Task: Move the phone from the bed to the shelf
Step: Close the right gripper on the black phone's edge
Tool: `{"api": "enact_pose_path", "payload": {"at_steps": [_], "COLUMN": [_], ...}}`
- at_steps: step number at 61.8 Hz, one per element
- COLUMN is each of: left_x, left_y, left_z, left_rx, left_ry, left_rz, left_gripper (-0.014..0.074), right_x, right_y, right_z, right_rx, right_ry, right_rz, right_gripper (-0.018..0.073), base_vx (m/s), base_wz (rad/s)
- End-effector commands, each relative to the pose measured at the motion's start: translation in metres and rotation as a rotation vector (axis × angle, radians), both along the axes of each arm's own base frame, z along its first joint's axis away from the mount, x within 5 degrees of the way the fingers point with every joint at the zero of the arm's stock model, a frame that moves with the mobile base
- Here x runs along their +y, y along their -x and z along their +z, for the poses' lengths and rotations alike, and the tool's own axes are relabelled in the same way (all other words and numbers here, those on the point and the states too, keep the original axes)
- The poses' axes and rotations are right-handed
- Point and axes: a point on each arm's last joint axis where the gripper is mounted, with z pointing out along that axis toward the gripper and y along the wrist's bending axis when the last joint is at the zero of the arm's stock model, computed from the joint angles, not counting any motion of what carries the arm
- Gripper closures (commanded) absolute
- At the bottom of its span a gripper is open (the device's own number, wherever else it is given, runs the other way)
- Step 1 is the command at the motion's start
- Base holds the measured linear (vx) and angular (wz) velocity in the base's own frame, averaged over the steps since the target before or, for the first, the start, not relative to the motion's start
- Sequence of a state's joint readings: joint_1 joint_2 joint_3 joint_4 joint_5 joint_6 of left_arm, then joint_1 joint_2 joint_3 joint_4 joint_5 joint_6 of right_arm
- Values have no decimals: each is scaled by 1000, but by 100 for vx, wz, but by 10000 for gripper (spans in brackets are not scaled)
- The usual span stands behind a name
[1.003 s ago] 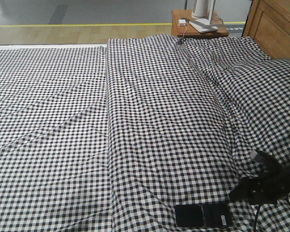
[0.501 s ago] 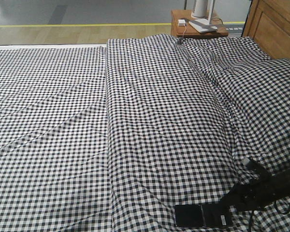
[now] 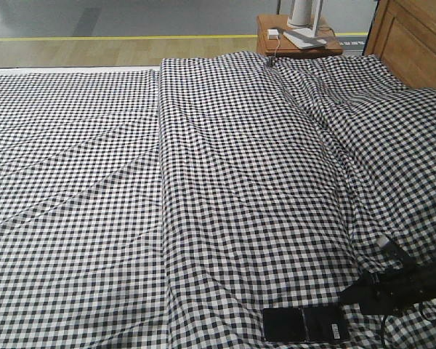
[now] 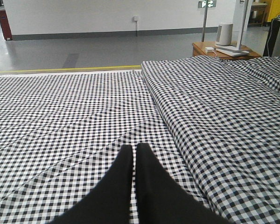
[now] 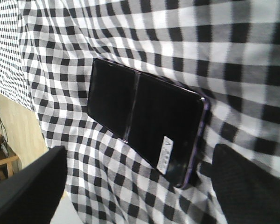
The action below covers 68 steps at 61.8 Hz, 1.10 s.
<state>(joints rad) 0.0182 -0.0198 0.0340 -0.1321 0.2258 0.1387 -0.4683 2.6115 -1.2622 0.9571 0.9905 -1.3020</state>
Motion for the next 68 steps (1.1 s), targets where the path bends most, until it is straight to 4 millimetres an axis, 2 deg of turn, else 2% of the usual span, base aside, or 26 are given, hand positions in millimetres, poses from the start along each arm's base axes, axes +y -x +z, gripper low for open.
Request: {"api": "enact_pose_path", "payload": {"at_steps": [1, 35, 54, 68], "left_x": [1, 1, 1, 1], "left_y": [0, 0, 0, 0], "left_z": [6, 6, 6, 6], "left_rx": [-72, -72, -72, -72], "left_ry": [9, 9, 9, 9], "left_rz": [6, 6, 6, 6], "left_gripper": [596, 596, 596, 596], "right_x": [-3, 13, 24, 27], "right_y": [-9, 8, 12, 18], "right_z": [20, -25, -41, -50], "right_rx": [-72, -14, -22, 5], "right_ry": [-56, -181, -310, -327], "right_rz": [-11, -69, -155, -164], "right_gripper": [-35, -35, -35, -24], "base_vx": [0, 0, 0, 0], "base_wz": [0, 0, 0, 0]}}
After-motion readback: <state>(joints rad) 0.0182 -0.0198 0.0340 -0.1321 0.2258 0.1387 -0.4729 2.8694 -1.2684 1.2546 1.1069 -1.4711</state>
